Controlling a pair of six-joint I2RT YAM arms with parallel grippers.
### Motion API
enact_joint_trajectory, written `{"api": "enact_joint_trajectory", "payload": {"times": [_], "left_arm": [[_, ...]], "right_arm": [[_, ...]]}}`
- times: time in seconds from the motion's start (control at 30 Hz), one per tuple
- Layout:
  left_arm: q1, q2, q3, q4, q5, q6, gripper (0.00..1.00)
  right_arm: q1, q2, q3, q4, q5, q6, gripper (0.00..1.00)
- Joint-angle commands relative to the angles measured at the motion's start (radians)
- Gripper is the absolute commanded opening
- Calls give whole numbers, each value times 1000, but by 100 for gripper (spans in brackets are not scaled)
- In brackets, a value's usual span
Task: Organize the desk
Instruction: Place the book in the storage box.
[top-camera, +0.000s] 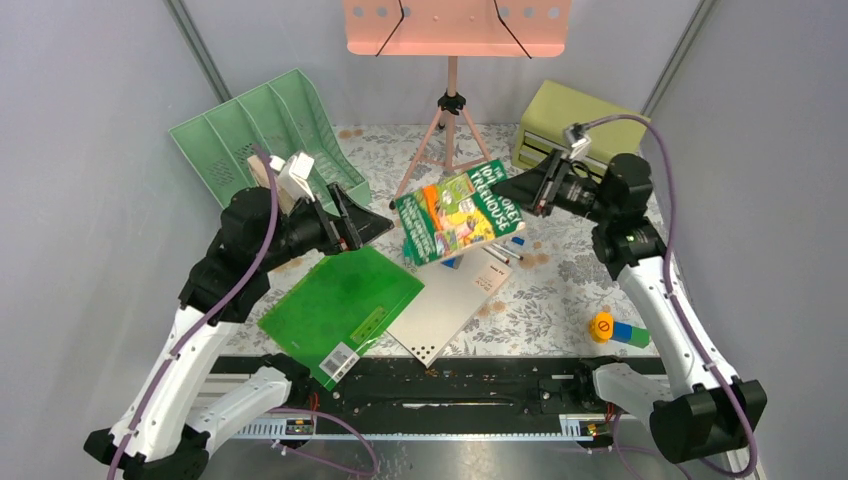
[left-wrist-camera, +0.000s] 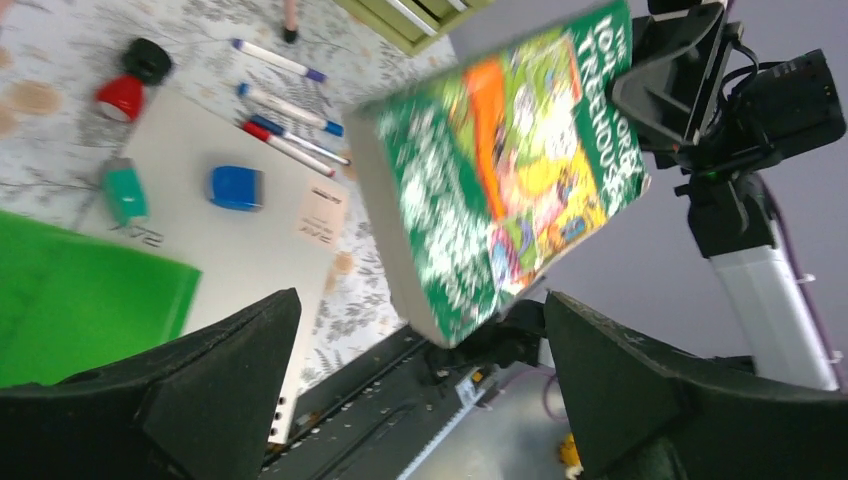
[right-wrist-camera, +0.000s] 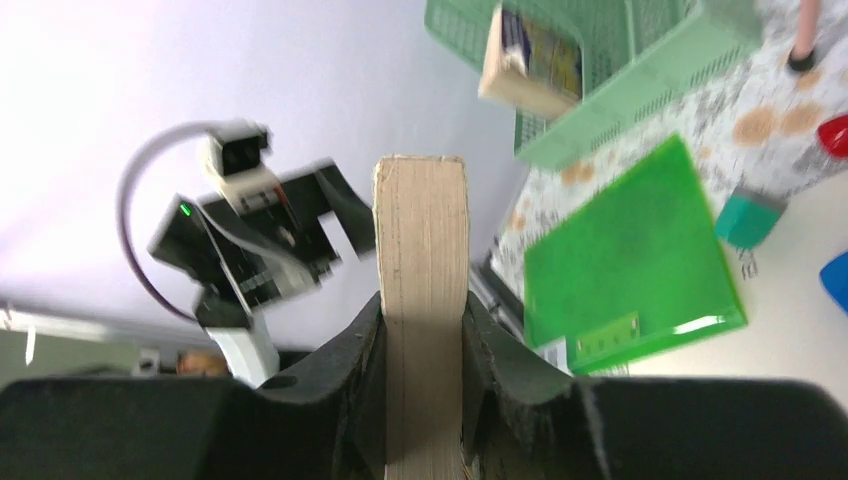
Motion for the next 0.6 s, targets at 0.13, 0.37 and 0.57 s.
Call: {"api": "enact_joint_trajectory", "payload": {"times": [0.13, 0.37, 0.57], "left_arm": [[9, 4, -204, 457, 294, -275, 94], [-15, 82, -229, 752, 379, -390, 94], [-32, 156, -221, 868, 413, -440, 92]], "right_arm": [[-102, -81, 15, 258, 132, 308, 0], [-102, -81, 0, 324, 140, 386, 0], [-101, -82, -17, 350, 130, 418, 0]]}}
